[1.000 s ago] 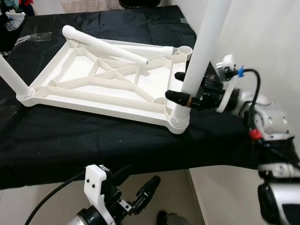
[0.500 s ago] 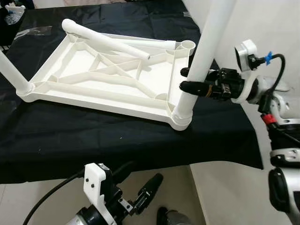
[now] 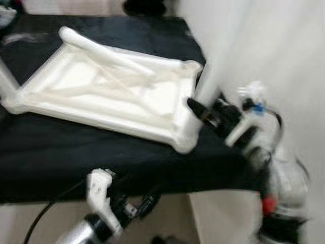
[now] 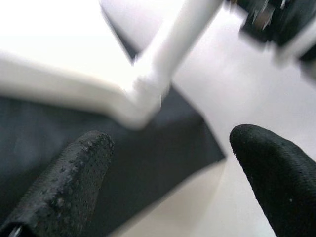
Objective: Building children table
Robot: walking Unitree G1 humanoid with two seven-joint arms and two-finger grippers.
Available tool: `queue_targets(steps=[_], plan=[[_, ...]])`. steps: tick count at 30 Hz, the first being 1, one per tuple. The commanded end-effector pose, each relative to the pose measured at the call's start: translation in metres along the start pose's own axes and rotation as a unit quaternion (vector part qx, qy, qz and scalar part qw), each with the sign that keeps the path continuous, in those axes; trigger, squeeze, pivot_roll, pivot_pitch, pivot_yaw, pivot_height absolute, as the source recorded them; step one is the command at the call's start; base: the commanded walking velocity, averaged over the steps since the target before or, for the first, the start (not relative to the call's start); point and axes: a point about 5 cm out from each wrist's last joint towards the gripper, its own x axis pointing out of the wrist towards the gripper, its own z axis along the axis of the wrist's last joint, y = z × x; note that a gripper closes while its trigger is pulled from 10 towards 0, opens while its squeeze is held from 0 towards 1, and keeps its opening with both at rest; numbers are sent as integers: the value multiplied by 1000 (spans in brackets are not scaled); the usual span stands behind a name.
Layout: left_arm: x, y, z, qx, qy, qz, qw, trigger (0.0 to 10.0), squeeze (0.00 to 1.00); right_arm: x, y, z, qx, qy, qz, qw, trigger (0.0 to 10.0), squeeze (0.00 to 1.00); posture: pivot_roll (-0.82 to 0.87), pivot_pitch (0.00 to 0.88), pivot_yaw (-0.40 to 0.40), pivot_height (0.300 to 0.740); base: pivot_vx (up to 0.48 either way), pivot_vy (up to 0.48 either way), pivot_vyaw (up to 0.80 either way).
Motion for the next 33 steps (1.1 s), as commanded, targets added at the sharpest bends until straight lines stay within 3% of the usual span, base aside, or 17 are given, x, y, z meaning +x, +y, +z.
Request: queue_targets(steps=[1, 5, 7, 8, 11, 12, 13, 14, 16, 20, 21, 25, 27, 29, 31, 32, 33], plan=[[-1, 4, -8, -4, 12, 12, 1000, 10000, 0, -6, 1, -66, 2, 178, -36, 983, 0, 0, -79, 64, -127, 740, 0, 0, 0], [9, 14, -13, -3, 10, 16, 1000, 10000, 0, 32, -2, -51, -42, 126, 24, 991, 0, 0, -75, 23, -126, 740, 0, 0, 0], [10, 16, -13, -1, 9, 18, 1000, 10000, 0, 36, -5, -48, -45, 123, 22, 991, 0, 0, -68, 23, -124, 740, 0, 0, 0], [10, 17, -13, 0, 6, 19, 1000, 10000, 0, 35, -4, -44, -50, 126, 19, 991, 9725, 0, -73, 25, -116, 740, 0, 0, 0], [10, 18, -12, 3, 3, 20, 1000, 10000, 0, 33, -1, -38, -55, 125, 15, 990, 10000, 0, -74, 37, -110, 740, 0, 0, 0], [9, 17, -12, 3, 2, 20, 1000, 10000, 0, 32, -2, -35, -44, 119, 26, 992, 10000, 420, -73, 50, -104, 740, 0, 0, 0], [9, 17, -12, 3, 2, 20, 1000, 10000, 0, 32, -2, -35, -44, 119, 26, 992, 10000, 420, -73, 50, -104, 740, 0, 0, 0], [8, 14, -11, 3, 1, 18, 1000, 10000, 0, 31, -1, -30, -31, 96, 79, 992, 10000, 1000, -56, 82, -96, 740, 0, 0, 0], [5, 9, -9, 4, 2, 14, 1000, 10000, 0, 31, -5, -22, -20, 59, 167, 984, 10000, 1000, -39, 108, -88, 740, 0, 0, 0], [3, 6, -8, 4, 2, 13, 1000, 10000, 0, 30, -8, -18, -21, 46, 195, 980, 10000, 1000, -29, 121, -83, 740, 0, 0, 0], [-4, 0, -5, 6, 5, 10, 1000, 10000, 0, 36, -34, -7, -41, 26, 247, 968, 10000, 1000, 20, 174, -60, 740, 0, 0, 0], [-16, -11, 2, 7, 9, 8, 1000, 10000, 0, 41, -65, 18, -56, 15, 302, 952, 10000, 1000, 60, 236, -33, 740, 0, 0, 0], [-20, -14, 4, 6, 11, 7, 1000, 10000, 0, 41, -72, 25, -52, 17, 325, 944, 10000, 1000, 73, 249, -29, 740, 0, 0, 0], [-27, -19, 7, 5, 15, 6, 1000, 10000, 0, 32, -76, 34, -50, 41, 404, 912, 10000, 1000, 85, 272, -16, 740, 0, 0, 0], [-27, -19, 7, 5, 15, 6, 1000, 10000, 0, 32, -76, 34, -50, 41, 404, 912, 10000, 1000, 85, 272, -16, 740, 0, 0, 0], [-29, -20, 8, 4, 17, 6, 1000, 10000, 0, 28, -79, 37, -47, 50, 433, 899, 10000, 0, 90, 275, -14, 740, 0, 0, 0], [-29, -20, 8, 4, 17, 6, 1000, 10000, 0, 28, -79, 37, -47, 50, 433, 899, 10000, 0, 90, 275, -14, 740, 0, 0, 0]])
